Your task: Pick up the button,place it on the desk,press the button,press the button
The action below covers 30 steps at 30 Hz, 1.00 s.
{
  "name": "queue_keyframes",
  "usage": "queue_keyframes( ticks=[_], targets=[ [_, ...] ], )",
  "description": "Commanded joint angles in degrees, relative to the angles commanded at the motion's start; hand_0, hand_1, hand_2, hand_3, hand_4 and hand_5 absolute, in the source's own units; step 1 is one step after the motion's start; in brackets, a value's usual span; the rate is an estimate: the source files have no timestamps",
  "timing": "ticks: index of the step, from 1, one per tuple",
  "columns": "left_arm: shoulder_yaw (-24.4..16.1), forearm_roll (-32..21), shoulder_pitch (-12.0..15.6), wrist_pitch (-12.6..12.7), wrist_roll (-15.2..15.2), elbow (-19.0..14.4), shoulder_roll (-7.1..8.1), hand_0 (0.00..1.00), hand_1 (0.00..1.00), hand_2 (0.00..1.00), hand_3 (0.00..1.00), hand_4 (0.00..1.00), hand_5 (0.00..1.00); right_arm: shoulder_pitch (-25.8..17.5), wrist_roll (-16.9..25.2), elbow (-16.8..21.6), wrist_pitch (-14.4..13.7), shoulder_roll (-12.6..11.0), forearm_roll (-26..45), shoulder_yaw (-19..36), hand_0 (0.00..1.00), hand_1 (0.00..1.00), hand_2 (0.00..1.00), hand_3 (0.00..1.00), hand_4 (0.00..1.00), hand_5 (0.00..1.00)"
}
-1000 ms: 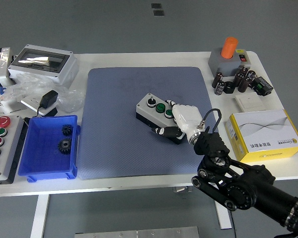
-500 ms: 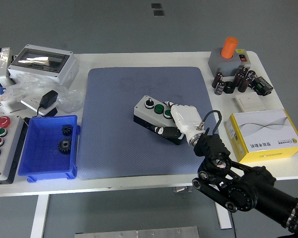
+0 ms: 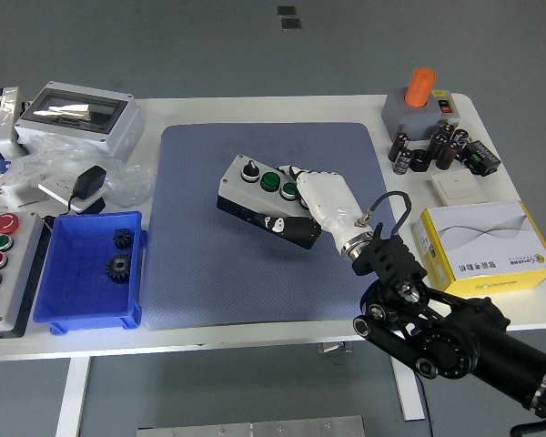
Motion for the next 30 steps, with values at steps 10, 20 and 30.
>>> queue_keyframes(
  ticks=[10,20,30],
  targets=[
    [-0.2,0.2,0.1,0.0,0.2,0.0,-0.12,0.7,0.703,0.609,0.652,0.713,0.258,4.0,10.7,-1.3,-0.3,-4.3,-2.3,-6.7,0.151,0.34,0.247,0.446,0.362,0.002],
    [-0.1,0.3,-0.1,0.0,0.2,0.0,-0.27,0.7,0.704,0.609,0.655,0.717,0.262,4.1,13.2,-6.4,-2.6,-3.9,-1.3,-10.6,0.195,0.377,0.254,0.472,0.303,0.002],
    [-0.2,0.4,-0.1,-0.1,0.2,0.0,-0.35,0.7,0.704,0.61,0.655,0.717,0.265,3.9,14.4,-6.9,-1.3,-3.7,-1.3,-8.2,0.202,0.387,0.255,0.482,0.304,0.002]
  ],
)
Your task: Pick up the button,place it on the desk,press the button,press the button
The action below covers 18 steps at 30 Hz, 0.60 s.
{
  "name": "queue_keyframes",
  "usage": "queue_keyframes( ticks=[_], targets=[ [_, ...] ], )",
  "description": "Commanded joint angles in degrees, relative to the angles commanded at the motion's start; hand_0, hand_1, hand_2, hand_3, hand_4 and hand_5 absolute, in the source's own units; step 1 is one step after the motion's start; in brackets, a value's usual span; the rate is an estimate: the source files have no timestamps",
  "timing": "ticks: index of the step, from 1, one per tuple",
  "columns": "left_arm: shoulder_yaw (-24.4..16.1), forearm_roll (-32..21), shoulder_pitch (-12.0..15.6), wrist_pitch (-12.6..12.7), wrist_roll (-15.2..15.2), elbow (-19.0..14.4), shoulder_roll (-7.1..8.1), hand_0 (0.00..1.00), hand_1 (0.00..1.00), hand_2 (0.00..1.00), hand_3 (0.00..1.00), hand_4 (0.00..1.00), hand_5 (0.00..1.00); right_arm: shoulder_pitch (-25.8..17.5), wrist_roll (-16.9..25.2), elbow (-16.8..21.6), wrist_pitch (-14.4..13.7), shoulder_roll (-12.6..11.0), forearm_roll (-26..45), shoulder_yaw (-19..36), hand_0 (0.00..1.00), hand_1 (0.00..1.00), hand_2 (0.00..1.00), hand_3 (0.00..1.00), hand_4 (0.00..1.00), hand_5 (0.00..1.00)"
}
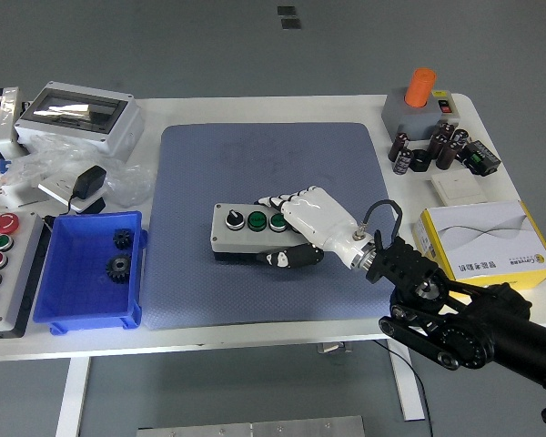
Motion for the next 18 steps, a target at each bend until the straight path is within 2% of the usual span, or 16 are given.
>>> queue_keyframes(
  ticks=[2,3,8,9,14,15,18],
  targets=[
    [0.0,0.0,0.0,0.0,0.0,0.0,0.0,0.7,0.704,0.61,0.655,0.717,0.265,0.0,0.1,0.0,0.6,0.0,-0.2,0.3,0.202,0.387,0.255,0.482,0.304,0.002],
    [0.0,0.0,0.0,0.0,0.0,0.0,0.0,0.7,0.704,0.61,0.655,0.717,0.266,0.0,0.1,0.0,0.9,0.0,-0.3,0.4,0.252,0.449,0.381,0.564,0.422,0.002],
    [0.0,0.1,-0.1,0.0,0.0,0.0,-0.02,0.7,0.704,0.61,0.655,0.717,0.266,-0.1,-0.2,-0.4,1.6,0.1,-0.7,0.2,0.252,0.449,0.381,0.564,0.422,0.002],
    [0.0,0.1,-0.1,0.0,0.0,0.0,-0.02,0.7,0.704,0.609,0.656,0.717,0.266,-0.2,-0.3,-0.5,1.7,0.1,-0.8,0.1,0.427,0.632,0.668,0.738,0.611,0.088],
    [-0.1,0.1,0.0,0.0,0.1,0.0,-0.01,0.7,0.704,0.609,0.656,0.717,0.266,-0.3,-0.6,-0.6,2.0,0.1,-1.0,0.0,0.427,0.632,0.668,0.738,0.611,0.088],
    [-0.1,0.1,0.0,0.0,0.1,0.0,-0.01,0.7,0.704,0.609,0.655,0.717,0.266,-0.3,-0.6,-0.5,2.0,0.1,-1.0,0.0,0.631,0.744,0.844,0.927,0.742,0.168],
    [0.0,0.1,0.0,-0.1,0.1,0.0,-0.01,0.7,0.704,0.609,0.655,0.717,0.266,-0.3,-0.8,-0.5,1.8,0.1,-0.9,-0.2,0.631,0.744,0.844,0.927,0.742,0.168]
  ],
)
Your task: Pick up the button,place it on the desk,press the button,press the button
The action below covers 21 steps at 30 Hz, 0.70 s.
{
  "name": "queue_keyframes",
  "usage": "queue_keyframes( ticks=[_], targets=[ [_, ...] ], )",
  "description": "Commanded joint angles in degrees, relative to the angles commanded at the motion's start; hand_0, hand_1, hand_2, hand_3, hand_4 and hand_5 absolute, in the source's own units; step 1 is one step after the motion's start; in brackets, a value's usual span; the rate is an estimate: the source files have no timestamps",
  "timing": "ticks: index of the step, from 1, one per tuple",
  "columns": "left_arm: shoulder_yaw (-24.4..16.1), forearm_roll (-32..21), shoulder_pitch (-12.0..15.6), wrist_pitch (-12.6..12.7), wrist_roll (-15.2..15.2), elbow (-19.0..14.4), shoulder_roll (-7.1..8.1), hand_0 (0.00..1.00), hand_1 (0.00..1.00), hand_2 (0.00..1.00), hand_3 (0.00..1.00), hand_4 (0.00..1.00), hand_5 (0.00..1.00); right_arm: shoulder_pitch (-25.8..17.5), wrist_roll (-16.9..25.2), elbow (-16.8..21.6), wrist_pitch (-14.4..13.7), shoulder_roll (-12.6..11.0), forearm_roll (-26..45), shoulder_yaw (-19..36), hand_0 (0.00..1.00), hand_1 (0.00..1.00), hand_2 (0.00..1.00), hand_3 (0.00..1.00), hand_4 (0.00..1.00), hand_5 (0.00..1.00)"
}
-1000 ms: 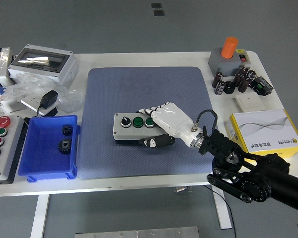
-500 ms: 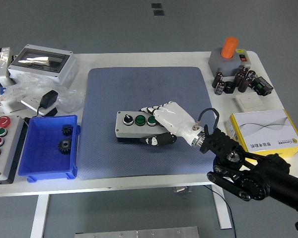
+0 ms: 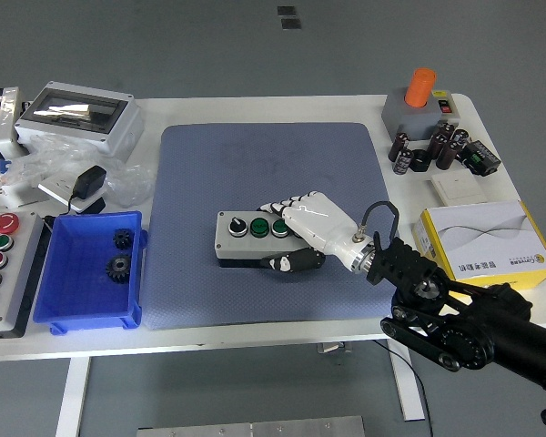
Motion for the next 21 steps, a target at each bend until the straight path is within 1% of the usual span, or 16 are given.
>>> queue_keyframes(
  ticks=[1,2,16,19,21],
  targets=[
    [0.0,0.0,0.0,0.0,0.0,0.0,0.0,0.7,0.704,0.609,0.655,0.717,0.266,0.0,-0.1,0.0,-0.1,0.0,0.0,-0.1,0.631,0.744,0.844,0.927,0.742,0.168],
    [0.1,-0.1,0.0,-0.1,0.0,0.0,-0.01,0.7,0.704,0.609,0.655,0.717,0.267,0.0,-0.1,0.0,-0.2,0.0,0.1,-0.1,0.657,0.755,0.864,0.975,0.783,0.21],
    [0.3,-0.2,0.2,-0.2,0.1,0.0,-0.02,0.7,0.704,0.605,0.65,0.713,0.263,-0.4,-0.3,0.6,-0.3,-0.4,0.7,-0.7,0.65,0.755,0.844,0.979,0.799,0.229],
    [0.4,-0.2,0.2,-0.2,0.0,0.0,-0.03,0.7,0.704,0.605,0.65,0.713,0.263,-0.5,-0.1,1.8,-0.1,-0.9,1.4,-0.5,0.65,0.755,0.844,0.979,0.799,0.229],
    [0.5,-0.3,0.2,-0.3,-0.1,0.0,-0.05,0.7,0.704,0.605,0.646,0.713,0.262,-0.5,0.4,3.3,0.3,-1.4,2.3,0.1,0.642,0.755,0.843,0.986,0.8,0.224]
  ],
)
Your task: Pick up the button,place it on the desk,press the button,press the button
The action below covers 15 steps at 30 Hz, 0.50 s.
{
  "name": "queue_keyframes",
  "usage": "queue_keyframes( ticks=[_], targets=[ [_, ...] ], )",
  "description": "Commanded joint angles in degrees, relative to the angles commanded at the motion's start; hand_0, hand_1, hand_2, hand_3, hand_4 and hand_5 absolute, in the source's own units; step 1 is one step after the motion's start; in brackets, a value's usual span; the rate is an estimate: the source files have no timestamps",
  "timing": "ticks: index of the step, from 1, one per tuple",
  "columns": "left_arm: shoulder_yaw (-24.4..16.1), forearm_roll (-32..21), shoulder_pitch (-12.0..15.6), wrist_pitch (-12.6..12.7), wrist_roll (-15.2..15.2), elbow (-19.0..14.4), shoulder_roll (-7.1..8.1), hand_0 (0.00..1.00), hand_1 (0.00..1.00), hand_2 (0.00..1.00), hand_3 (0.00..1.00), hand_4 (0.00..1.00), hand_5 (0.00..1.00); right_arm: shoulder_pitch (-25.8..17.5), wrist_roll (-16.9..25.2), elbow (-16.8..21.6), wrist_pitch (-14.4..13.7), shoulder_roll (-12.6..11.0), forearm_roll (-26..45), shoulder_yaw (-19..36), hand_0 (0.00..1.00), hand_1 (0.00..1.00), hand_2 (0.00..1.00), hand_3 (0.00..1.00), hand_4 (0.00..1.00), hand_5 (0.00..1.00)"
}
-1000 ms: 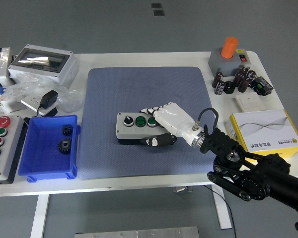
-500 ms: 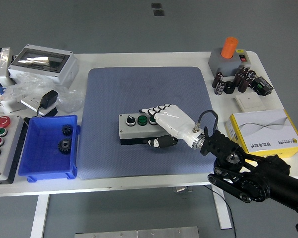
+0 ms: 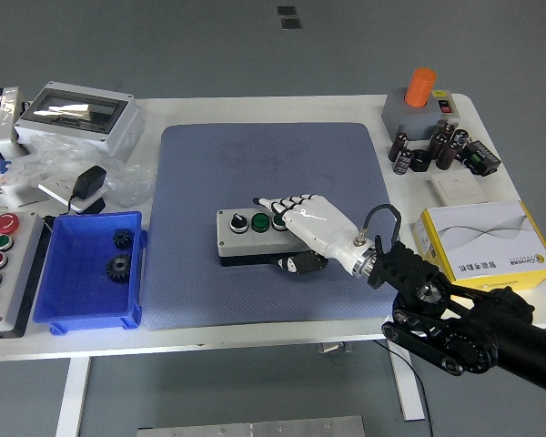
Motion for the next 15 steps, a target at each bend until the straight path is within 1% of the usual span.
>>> queue_keyframes(
  ticks=[6,8,11,12,13,15],
  targets=[
    [0.1,0.1,0.0,-0.2,-0.2,0.0,-0.13,0.7,0.704,0.606,0.647,0.712,0.26,-0.3,2.3,6.6,2.3,-1.7,4.4,4.9,0.639,0.755,0.848,0.998,0.805,0.224],
    [0.1,0.0,0.0,-0.2,-0.3,0.0,-0.16,0.7,0.704,0.606,0.647,0.712,0.26,-0.8,2.5,9.1,2.3,-2.6,4.8,7.2,0.639,0.755,0.848,0.998,0.805,0.224],
    [0.1,-0.1,0.1,-0.1,-0.4,0.0,-0.2,0.7,0.704,0.606,0.647,0.712,0.26,-2.0,1.0,13.2,-0.1,-4.8,2.5,10.7,0.639,0.755,0.848,0.998,0.805,0.224],
    [0.1,-0.2,0.2,-0.1,-0.4,0.0,-0.22,0.699,0.704,0.607,0.646,0.708,0.252,-2.4,0.0,14.9,-0.8,-5.8,1.1,12.1,0.655,0.812,0.939,0.998,0.889,0.327],
    [0.1,-0.2,0.2,-0.1,-0.3,0.0,-0.23,0.699,0.704,0.607,0.646,0.708,0.252,-2.7,-0.9,16.4,-0.8,-6.6,-0.2,13.3,0.655,0.812,0.939,0.998,0.889,0.327],
    [0.1,-0.2,0.3,-0.1,-0.3,0.0,-0.24,0.699,0.704,0.607,0.646,0.708,0.252,-3.0,-2.7,18.8,0.6,-8.3,-2.4,14.8,0.655,0.812,0.939,0.998,0.889,0.327]
  ],
)
